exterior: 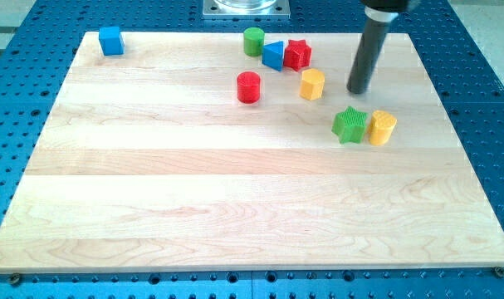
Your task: Push the red star diagonally to the yellow hexagon
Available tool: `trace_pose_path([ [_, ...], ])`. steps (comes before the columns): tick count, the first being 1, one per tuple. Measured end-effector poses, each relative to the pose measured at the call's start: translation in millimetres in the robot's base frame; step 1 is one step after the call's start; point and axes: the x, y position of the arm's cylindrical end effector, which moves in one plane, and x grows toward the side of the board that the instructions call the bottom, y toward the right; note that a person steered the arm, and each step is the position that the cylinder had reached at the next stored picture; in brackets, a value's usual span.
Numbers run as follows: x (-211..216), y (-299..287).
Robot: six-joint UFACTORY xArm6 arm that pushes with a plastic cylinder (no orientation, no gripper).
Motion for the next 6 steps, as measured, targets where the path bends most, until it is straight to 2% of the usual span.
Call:
trace_pose_path([
  [2,-4.0,-98.8],
  [3,-22.8,-107.4],
  [4,-51.1,-82.0],
  [5,-50.9,-98.5],
  [6,-71.1,-78.0],
])
